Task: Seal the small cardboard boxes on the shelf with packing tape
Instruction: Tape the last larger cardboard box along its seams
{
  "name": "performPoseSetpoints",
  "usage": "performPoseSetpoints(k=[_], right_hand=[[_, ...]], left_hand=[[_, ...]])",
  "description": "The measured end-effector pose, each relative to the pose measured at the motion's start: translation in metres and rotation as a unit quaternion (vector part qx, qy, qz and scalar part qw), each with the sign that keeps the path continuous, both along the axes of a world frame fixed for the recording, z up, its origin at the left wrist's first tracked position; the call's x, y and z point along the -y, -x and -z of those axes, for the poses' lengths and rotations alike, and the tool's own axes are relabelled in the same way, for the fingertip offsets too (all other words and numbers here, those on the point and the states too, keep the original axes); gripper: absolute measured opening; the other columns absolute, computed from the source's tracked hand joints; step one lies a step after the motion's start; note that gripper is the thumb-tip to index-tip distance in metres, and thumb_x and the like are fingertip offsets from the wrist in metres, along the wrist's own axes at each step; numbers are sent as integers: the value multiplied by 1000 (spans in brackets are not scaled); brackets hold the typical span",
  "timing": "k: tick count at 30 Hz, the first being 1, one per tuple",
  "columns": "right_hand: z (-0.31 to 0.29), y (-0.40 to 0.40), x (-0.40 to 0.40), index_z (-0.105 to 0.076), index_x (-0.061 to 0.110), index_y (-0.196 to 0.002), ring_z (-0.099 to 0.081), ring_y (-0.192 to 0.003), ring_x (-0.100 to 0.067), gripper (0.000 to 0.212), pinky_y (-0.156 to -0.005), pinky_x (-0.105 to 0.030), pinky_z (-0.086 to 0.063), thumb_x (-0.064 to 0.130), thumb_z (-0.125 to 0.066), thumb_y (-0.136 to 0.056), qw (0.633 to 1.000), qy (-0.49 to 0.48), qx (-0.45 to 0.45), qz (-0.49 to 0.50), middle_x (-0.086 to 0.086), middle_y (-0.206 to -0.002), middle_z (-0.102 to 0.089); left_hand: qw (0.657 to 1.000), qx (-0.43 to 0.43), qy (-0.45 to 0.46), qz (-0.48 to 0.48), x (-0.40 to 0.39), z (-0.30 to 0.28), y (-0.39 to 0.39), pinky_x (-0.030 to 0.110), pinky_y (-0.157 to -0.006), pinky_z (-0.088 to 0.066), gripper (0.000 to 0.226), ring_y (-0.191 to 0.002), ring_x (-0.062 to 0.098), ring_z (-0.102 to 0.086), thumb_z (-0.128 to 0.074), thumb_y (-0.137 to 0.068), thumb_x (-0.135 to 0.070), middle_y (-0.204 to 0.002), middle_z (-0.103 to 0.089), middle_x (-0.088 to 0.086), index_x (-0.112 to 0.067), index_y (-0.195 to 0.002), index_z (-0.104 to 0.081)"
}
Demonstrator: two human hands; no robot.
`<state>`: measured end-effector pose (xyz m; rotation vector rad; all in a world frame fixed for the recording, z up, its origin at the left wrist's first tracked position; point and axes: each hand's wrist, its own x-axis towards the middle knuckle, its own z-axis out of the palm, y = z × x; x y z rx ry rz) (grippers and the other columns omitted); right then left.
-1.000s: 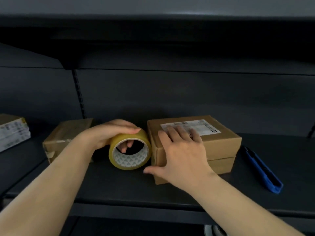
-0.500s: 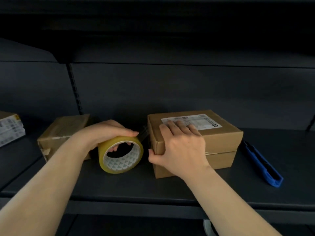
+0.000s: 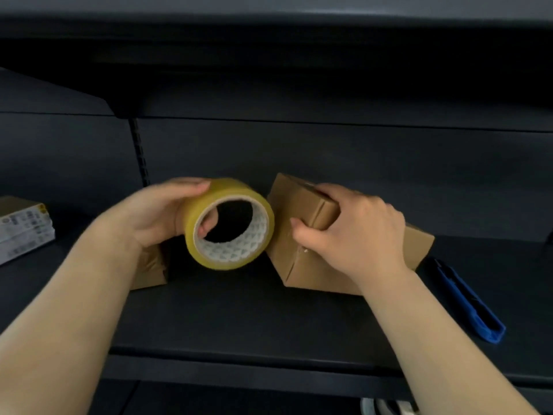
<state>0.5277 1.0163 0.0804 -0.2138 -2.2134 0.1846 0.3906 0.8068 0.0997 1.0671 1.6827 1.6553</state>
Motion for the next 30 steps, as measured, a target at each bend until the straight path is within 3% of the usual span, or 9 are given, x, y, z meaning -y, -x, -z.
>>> performPoseSetpoints(k=[4,8,12,14,17,19,22,26,30], right_hand=[[-3,3,-8,-62,34,-107,-61,-74,-16,61,-54,-23,-28,72,-43,-62,1000,23,-5,-8,10,-76,-63],[-13,4,-26,-65,34,-99,-62,-80,-23,59,-64,-32,-41,70,-43,-57,994,102,-44,10,9,-72,-58],[-13,5,-27,-65,34,-98,-58,-74,-20,57,-63,-31,-40,69,-45,-58,993,107,-50,17,11,-69,-57],[-13,6,-28,-63,35,-86,-51,-66,-15,46,-60,-29,-37,68,-46,-58,991,124,-50,18,15,-63,-53],[-18,8,-33,-53,32,-68,-48,-60,-14,34,-56,-28,-34,64,-51,-60,987,154,-47,19,15,-59,-51],[-20,7,-40,-52,28,-62,-51,-60,-16,35,-56,-29,-36,63,-51,-60,981,185,-51,24,12,-59,-53],[-25,3,-55,-53,25,-62,-56,-64,-19,37,-56,-29,-39,61,-55,-63,968,242,-67,29,6,-62,-57],[-28,0,-64,-58,22,-67,-59,-69,-21,37,-60,-31,-43,58,-55,-66,955,285,-81,33,2,-67,-61],[-28,-5,-67,-56,23,-61,-60,-69,-21,36,-63,-32,-46,59,-53,-66,929,353,-109,11,2,-66,-63]], left_hand=[[996,-26,40,-74,0,-6,-3,19,-37,-44,41,-36,11,-51,-87,-40,-50,-43,-54,3,-19,-60,-71],[975,-56,132,-170,-4,-1,-6,18,-30,-32,37,-30,8,-38,-71,-50,-54,-38,-42,-2,-21,-42,-59],[961,-111,169,-189,-17,9,-14,18,-36,-39,32,-35,9,-50,-67,-57,-56,-40,-53,-2,-25,-49,-67],[943,-166,183,-224,-26,5,-9,19,-52,-45,18,-56,6,-64,-67,-67,-52,-57,-68,-8,-35,-66,-73],[922,-250,216,-203,-37,-12,-4,21,-65,-44,15,-71,-1,-65,-56,-88,-40,-75,-70,-22,-45,-82,-69],[907,-291,249,-177,-45,-22,-2,25,-73,-46,18,-79,4,-64,-54,-90,-39,-78,-69,-17,-42,-81,-69],[888,-319,292,-158,-61,-20,-2,20,-71,-43,16,-84,4,-62,-55,-86,-49,-88,-67,-17,-40,-86,-68],[933,-253,211,-143,-80,-1,-5,16,-65,-44,19,-76,-1,-66,-54,-86,-49,-79,-72,-18,-41,-82,-71],[969,-150,170,-101,-77,-10,0,16,-38,-40,23,-50,6,-56,-59,-77,-49,-57,-63,-7,-33,-86,-75]])
